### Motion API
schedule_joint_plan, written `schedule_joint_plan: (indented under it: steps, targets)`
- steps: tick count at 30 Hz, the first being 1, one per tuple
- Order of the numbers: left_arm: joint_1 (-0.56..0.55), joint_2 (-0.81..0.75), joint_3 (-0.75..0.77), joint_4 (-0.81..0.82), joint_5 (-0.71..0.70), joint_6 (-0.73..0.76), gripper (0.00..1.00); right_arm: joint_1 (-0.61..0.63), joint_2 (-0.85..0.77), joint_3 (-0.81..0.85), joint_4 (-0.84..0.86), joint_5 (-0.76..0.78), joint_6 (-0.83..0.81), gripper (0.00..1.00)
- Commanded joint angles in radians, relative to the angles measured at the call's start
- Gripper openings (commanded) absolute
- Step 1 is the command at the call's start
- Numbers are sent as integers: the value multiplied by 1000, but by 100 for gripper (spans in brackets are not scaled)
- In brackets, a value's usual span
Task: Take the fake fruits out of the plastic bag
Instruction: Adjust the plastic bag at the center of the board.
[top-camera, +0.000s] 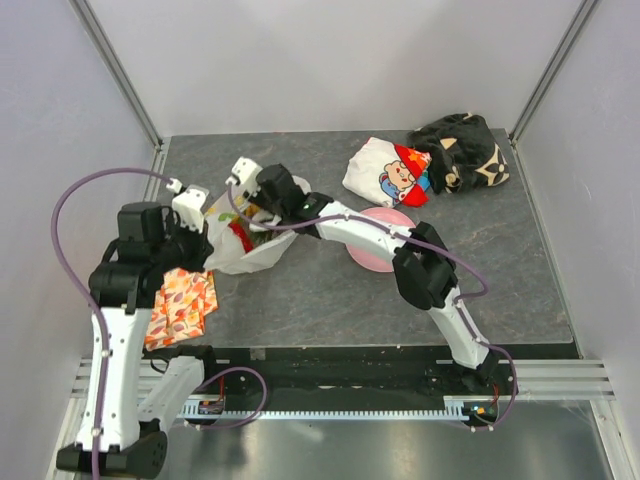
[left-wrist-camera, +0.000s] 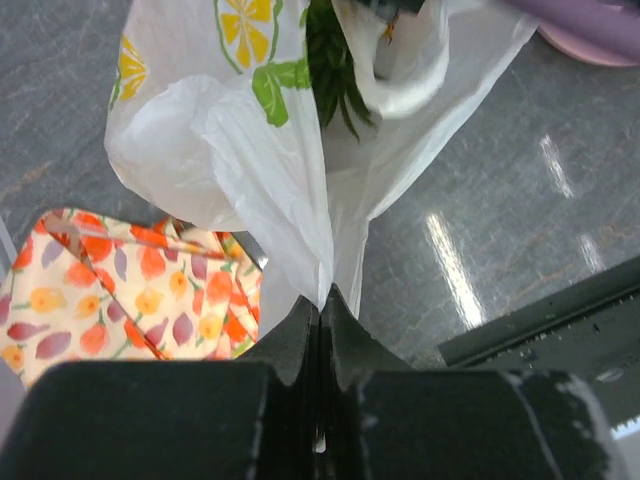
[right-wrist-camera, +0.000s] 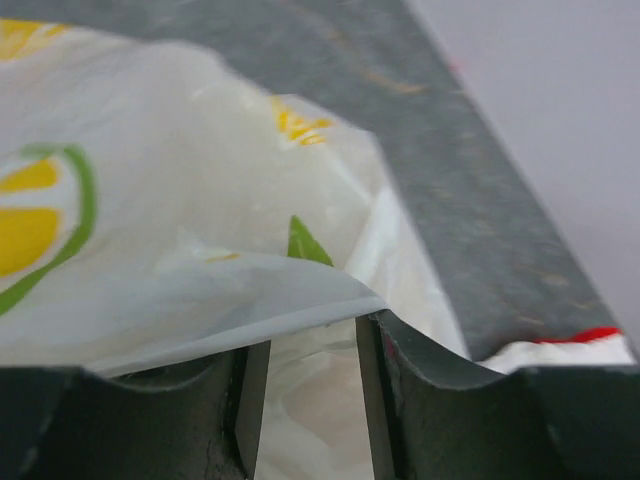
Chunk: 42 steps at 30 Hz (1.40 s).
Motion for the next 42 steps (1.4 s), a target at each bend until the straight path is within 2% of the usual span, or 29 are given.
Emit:
schedule_joint_plan:
  steps: [1, 5, 10, 11, 12, 15, 16, 18, 19, 20, 22, 23, 28, 32, 37, 40, 42]
  targets:
    - [7, 101, -6, 229, 20, 38, 2, -111, -5, 49, 137, 204, -97, 47]
    - [5, 208, 13, 268, 53, 41, 1, -159, -42, -15, 143, 221, -114, 49]
    - [5, 189, -56, 249, 61, 6, 1, -156, -184, -131, 49, 76, -40, 61]
    - [5, 169, -67, 240, 57, 0, 2, -156, -235, -120, 2, 33, -26, 64]
    - [5, 161, -72, 234, 52, -19, 1, -154, -263, -111, -30, -104, -14, 67]
    - [5, 143, -76, 200, 58, -48, 2, -145, -372, -121, -110, -370, -18, 67]
    - [5, 141, -76, 191, 70, -56, 2, -127, -396, -137, -118, -412, -28, 67]
    - [5, 127, -81, 169, 78, -71, 1, -100, -444, -192, -115, -446, -54, 62]
    - [5, 121, -86, 166, 81, -74, 1, -81, -450, -212, -115, -483, -71, 57]
    - [5, 115, -96, 162, 83, -74, 2, -73, -444, -242, -115, -494, -71, 44]
    - [5, 107, -115, 154, 80, -68, 2, -53, -416, -255, -115, -518, -57, 39]
    - [5, 106, -138, 157, 70, -62, 1, -50, -375, -252, -113, -527, -51, 36]
    - [37, 109, -181, 200, 52, -59, 1, -45, -208, -138, -110, -489, 52, 33]
    - [36, 116, -158, 182, 50, -44, 2, -40, -111, -100, -93, -325, 150, 41]
    - [37, 129, -153, 180, 40, -36, 2, -13, -86, -155, -98, -265, 204, 41]
    - [37, 129, -144, 180, 23, -36, 2, 9, -163, -261, -107, -279, 208, 41]
    - [37, 129, -142, 180, 23, -42, 1, 18, -206, -363, -106, -278, 218, 47]
